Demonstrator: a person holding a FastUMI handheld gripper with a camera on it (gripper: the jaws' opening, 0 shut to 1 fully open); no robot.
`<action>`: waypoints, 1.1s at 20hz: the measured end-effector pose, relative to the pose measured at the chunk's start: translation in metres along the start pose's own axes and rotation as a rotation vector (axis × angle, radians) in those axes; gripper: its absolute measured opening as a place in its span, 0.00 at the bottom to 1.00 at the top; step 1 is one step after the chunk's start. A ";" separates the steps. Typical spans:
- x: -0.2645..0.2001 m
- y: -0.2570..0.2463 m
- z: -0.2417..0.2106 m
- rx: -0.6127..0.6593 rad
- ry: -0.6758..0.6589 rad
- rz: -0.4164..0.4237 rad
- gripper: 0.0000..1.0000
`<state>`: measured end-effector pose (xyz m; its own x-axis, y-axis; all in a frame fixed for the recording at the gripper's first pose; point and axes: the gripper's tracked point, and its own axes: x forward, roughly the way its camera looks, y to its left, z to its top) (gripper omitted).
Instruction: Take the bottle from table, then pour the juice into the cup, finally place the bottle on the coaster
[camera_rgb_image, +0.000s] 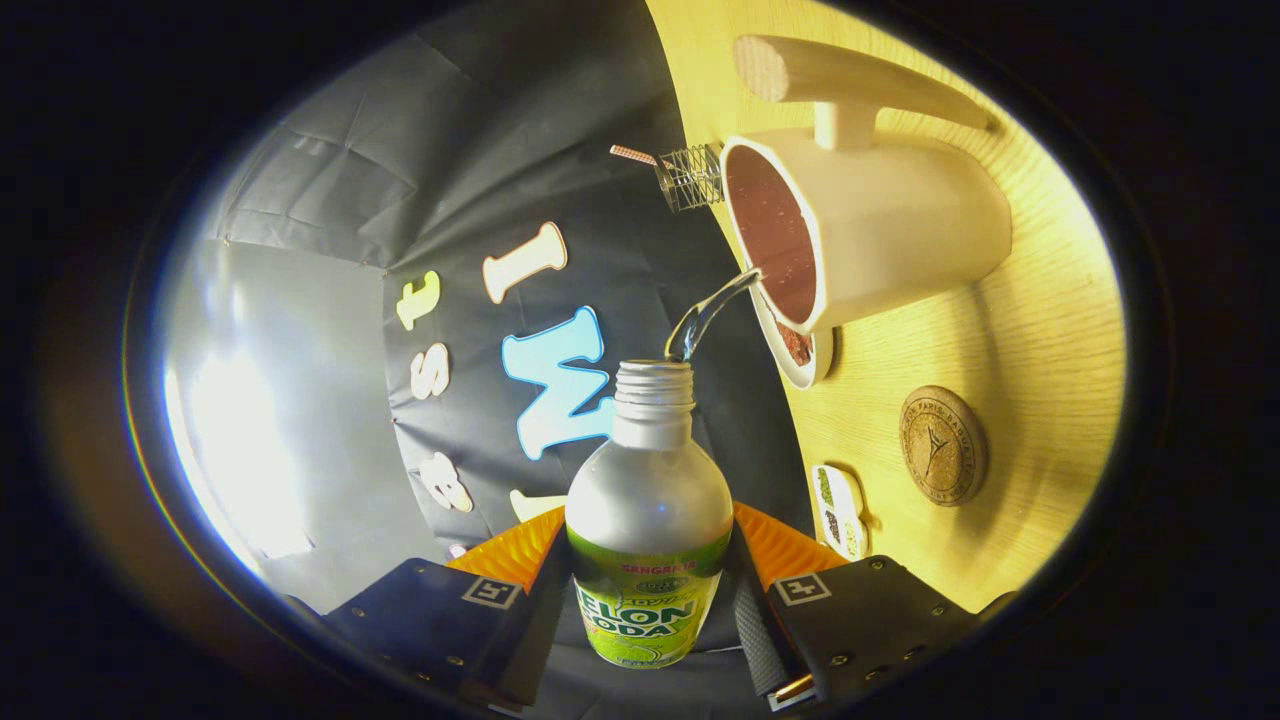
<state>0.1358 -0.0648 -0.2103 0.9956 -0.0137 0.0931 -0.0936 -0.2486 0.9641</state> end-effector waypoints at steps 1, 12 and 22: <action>0.001 0.001 -0.001 0.007 0.000 0.005 0.76; 0.001 0.020 -0.009 0.075 0.002 0.037 0.76; -0.002 0.030 -0.002 0.154 -0.021 0.043 0.76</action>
<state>0.1314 -0.0707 -0.1808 0.9907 -0.0476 0.1271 -0.1355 -0.3925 0.9097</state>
